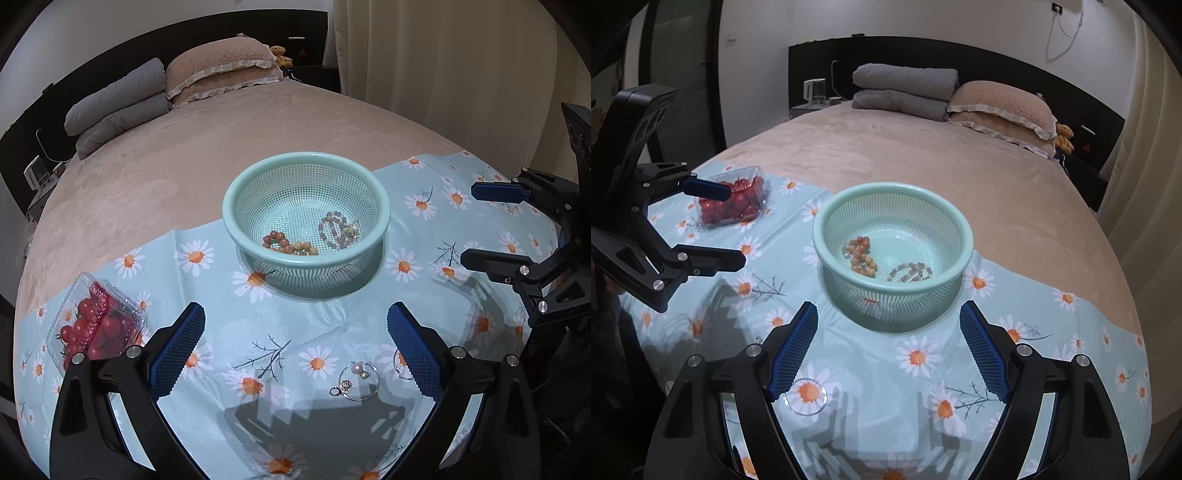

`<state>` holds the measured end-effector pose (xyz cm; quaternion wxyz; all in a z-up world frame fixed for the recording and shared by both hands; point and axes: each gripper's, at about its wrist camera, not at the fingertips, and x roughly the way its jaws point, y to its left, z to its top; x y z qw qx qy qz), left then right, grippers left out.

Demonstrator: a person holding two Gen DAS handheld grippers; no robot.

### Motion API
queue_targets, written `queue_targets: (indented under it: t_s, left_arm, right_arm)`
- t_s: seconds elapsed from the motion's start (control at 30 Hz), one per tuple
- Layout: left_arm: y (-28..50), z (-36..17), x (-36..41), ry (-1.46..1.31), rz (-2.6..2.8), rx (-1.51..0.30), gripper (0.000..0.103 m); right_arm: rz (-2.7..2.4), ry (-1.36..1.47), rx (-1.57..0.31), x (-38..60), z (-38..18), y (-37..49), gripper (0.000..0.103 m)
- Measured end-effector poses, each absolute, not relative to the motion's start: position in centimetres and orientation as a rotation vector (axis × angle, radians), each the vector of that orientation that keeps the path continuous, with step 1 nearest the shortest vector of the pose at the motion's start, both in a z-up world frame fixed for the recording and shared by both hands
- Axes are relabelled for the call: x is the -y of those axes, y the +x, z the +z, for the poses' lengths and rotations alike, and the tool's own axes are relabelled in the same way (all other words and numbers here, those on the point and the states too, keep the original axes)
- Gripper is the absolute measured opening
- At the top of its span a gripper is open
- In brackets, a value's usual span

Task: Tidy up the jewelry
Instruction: 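Withdraw both grippers from the basket toward the silver hoop earrings on the cloth, then grasp a silver hoop earring with the left gripper while the right grasps another hoop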

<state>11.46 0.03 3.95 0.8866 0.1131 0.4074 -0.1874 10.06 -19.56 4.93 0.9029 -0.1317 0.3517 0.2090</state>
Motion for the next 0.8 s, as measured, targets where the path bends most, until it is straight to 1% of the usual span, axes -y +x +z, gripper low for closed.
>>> queue_targets:
  t_s: [0.33,0.5,0.73,0.8]
  left_arm:
    - [10.1,-1.5,0.2,0.223,-0.403,-0.961,0.097]
    - [10.1,-4.4,0.3,0.224,-0.402,-1.022,0.097]
    - [10.2,-6.8,0.5,0.219,-0.415,-1.072,0.097]
    - [10.4,-7.2,0.5,0.215,-0.404,-1.079,0.097]
  right_arm:
    - [0.440,-0.286,-0.819,18.6,0.7,8.8,0.075]
    - [0.445,-0.296,-0.885,18.3,-2.4,8.4,0.075]
    - [0.434,-0.281,-0.950,18.5,-5.8,8.3,0.074]
    - [0.416,-0.264,-0.942,18.5,-6.4,8.4,0.071]
